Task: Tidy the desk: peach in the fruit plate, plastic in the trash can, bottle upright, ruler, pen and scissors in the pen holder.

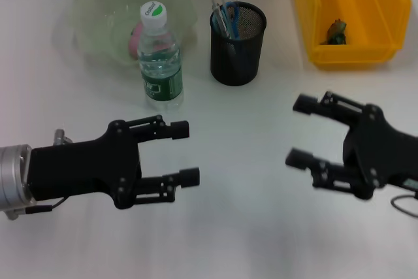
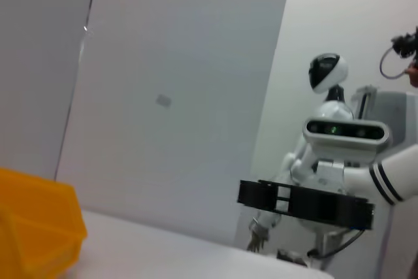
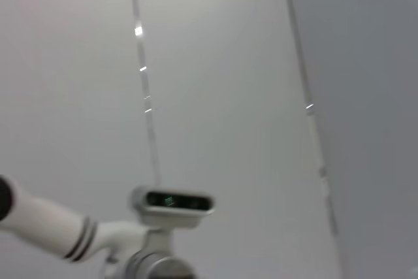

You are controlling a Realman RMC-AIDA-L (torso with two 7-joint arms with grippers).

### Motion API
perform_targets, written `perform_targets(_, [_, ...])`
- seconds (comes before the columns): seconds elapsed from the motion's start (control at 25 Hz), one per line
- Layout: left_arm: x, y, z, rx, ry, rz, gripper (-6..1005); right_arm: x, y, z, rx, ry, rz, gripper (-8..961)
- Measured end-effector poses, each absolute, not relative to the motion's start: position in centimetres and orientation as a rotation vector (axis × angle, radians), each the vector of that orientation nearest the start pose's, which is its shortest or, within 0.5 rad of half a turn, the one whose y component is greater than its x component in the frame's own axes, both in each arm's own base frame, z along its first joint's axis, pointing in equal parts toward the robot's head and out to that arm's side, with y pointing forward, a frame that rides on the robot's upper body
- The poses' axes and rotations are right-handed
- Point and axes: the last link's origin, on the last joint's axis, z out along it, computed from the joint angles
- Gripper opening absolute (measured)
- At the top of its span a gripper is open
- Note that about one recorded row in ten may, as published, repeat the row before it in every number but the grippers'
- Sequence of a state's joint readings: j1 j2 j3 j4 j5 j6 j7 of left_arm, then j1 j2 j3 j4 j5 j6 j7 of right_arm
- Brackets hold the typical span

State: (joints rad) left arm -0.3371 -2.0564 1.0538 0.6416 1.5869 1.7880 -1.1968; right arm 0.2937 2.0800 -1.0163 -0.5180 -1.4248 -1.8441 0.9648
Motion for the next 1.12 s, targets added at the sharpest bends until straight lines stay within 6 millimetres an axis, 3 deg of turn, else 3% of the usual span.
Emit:
perform_targets(0.24, [-25.5, 24.9, -1.4, -2.849, -0.241, -1.085, 779, 26.2, 23.0, -1.9, -2.743, 0.231, 1.214, 767])
perform_targets(0.6, [-26.5, 23.7, -1.5, -2.825, -0.222, -1.075, 797, 26.6, 22.6, -2.5, -2.838, 0.212, 1.124, 767])
perform_targets(1.12, [-27.0, 23.1, -2.1, -2.867, -0.243, -1.034, 797, 26.4, 23.5, -2.7, -2.875, 0.213, 1.059, 767])
